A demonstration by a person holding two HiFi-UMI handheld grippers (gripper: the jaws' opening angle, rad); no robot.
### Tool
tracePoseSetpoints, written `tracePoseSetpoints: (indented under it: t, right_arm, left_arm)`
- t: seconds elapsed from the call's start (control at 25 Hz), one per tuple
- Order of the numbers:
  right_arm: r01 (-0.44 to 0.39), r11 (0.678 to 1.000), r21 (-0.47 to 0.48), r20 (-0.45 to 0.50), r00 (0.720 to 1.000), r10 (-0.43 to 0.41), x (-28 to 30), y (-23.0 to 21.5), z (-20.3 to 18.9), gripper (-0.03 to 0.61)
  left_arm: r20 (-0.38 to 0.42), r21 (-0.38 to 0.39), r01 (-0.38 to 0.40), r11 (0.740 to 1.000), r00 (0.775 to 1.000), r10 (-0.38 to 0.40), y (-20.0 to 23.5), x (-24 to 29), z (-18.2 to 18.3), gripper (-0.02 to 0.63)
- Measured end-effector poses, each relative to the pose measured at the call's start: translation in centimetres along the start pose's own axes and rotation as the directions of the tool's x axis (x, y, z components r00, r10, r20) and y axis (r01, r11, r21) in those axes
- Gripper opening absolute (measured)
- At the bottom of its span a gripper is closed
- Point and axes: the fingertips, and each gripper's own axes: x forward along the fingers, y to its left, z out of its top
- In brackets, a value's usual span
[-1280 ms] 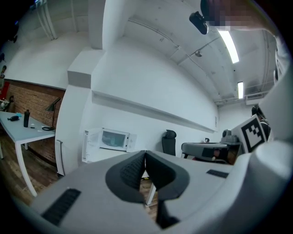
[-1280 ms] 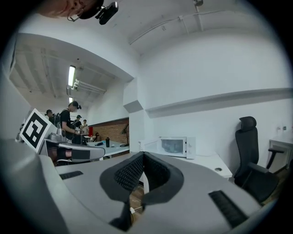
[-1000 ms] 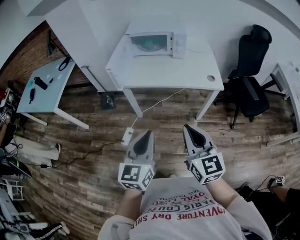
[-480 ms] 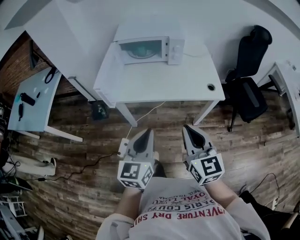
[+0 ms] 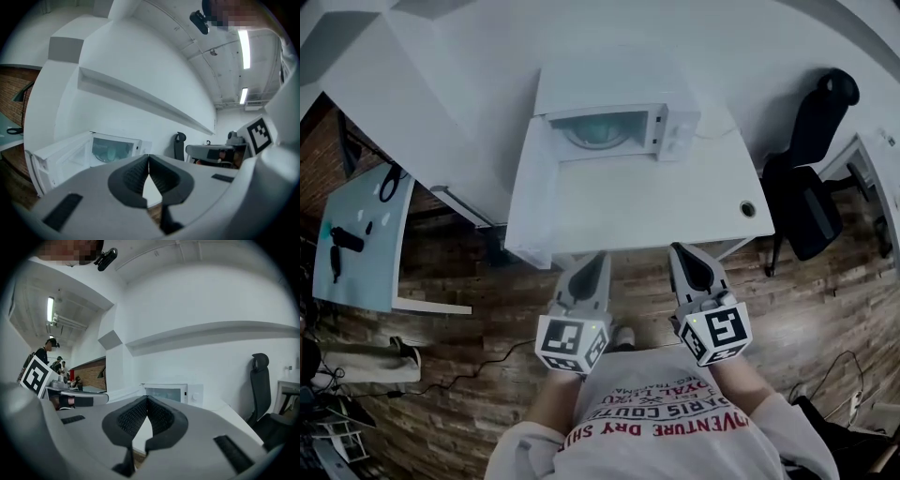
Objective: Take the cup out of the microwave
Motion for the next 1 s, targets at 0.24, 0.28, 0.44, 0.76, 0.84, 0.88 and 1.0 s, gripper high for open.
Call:
tracePoseSetpoints:
  t: [0.24, 0.28, 0.44, 0.76, 0.84, 0.88, 1.0]
  right_arm:
    - [0.002, 1.0, 0.006, -0.037, 0.999, -0.002, 5.6, -1.5, -0.9, 0.011]
    - [0.0, 1.0, 0.007, -0.043, 0.999, 0.0, 6.4, -2.0, -1.1, 0.011]
    - [-0.027, 1.0, 0.007, -0.048, 0.998, 0.027, 9.9, -4.1, -1.2, 0.011]
    - [-0.13, 0.991, -0.002, -0.055, 0.99, 0.13, 17.8, -9.7, 0.4, 0.011]
    - [-0.151, 0.989, -0.002, -0.057, 0.987, 0.15, 19.5, -11.2, 0.8, 0.011]
    - [-0.16, 0.987, 0.001, -0.059, 0.985, 0.16, 20.3, -12.0, 0.9, 0.011]
    - [-0.189, 0.982, 0.005, -0.065, 0.98, 0.189, 22.5, -14.0, 0.7, 0.011]
  left_arm:
    - [-0.031, -0.027, -0.006, 1.0, 1.0, 0.005, 4.3, 4.3, -0.4, 0.008]
    - [-0.035, -0.03, -0.008, 1.0, 0.999, 0.007, 4.7, 5.1, -0.6, 0.008]
    - [-0.051, -0.034, -0.036, 0.999, 0.998, 0.035, 6.4, 8.4, -0.8, 0.008]
    - [-0.051, -0.035, -0.133, 0.99, 0.99, 0.131, 9.1, 16.2, 1.0, 0.008]
    - [-0.049, -0.038, -0.163, 0.986, 0.986, 0.161, 9.7, 18.0, 1.5, 0.008]
    - [-0.05, -0.041, -0.177, 0.983, 0.983, 0.175, 10.0, 18.9, 1.6, 0.008]
    - [-0.056, -0.047, -0.211, 0.976, 0.976, 0.209, 10.6, 21.2, 1.4, 0.008]
